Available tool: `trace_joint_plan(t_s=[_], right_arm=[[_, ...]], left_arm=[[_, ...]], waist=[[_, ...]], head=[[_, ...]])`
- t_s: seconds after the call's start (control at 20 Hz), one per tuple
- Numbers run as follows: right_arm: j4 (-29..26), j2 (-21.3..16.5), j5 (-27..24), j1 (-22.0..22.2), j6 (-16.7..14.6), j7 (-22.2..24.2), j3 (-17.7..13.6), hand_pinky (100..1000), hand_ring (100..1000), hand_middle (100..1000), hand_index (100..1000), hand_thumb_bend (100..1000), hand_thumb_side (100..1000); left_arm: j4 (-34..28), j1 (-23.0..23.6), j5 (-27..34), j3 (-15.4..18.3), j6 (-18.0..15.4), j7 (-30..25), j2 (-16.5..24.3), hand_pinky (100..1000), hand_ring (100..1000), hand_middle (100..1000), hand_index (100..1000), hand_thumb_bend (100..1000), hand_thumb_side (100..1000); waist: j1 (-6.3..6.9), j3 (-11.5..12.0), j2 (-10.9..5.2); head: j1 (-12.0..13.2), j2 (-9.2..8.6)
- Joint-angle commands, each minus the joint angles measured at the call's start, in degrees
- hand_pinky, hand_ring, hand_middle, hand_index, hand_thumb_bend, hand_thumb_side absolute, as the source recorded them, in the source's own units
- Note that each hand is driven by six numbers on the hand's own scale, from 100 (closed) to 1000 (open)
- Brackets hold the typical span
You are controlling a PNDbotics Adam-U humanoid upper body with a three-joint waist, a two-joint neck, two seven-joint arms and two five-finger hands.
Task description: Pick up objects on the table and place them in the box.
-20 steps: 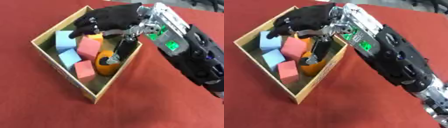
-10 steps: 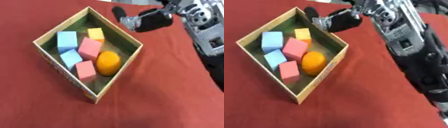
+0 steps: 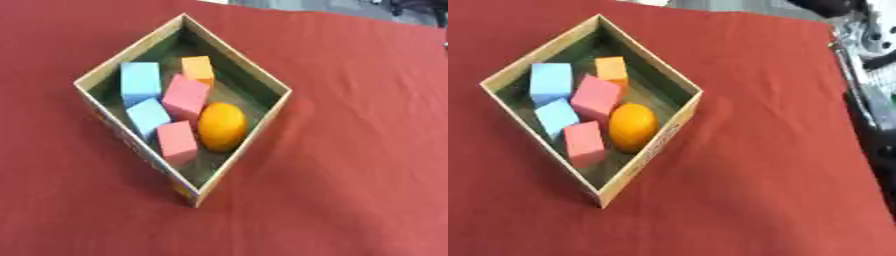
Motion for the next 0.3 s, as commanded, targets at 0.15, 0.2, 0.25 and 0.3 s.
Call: trace_joint_plan(t_s=[0.15,0.2,0.25,0.3], right_arm=[[-1.14,1.02,-1.97,2.29,-0.47,-2.96,-2.63,886,931,703,865,100,523],[-1.14,1.88,-2.21,2.41,-0.87,-3.21,-3.02,891,934,710,869,100,527],[-1.14,2.71,-2.49,2.38,-1.7,-3.49,-3.37,893,938,724,874,100,564],[-1.14,3.56,-2.77,2.3,-2.87,-3.76,-3.72,893,940,731,877,100,539]], left_arm=[[-0.87,-0.16,-0.33,0.47,0.02,0.39,0.83,937,919,785,875,202,796],[-0.87,-0.19,-0.36,0.54,-0.02,0.5,0.73,936,919,785,875,202,795],[-0.87,-0.19,-0.36,0.59,-0.09,0.63,0.65,936,919,785,875,201,795],[-0.87,-0.15,-0.37,0.62,-0.18,0.74,0.61,936,919,785,875,201,795]], waist=[[1.92,-0.25,-1.64],[2.14,-0.25,-1.55],[2.32,-0.29,-1.48],[2.49,-0.35,-1.4]], head=[[0.74,-0.72],[0.97,-0.77],[1.15,-0.79],[1.28,-0.81]])
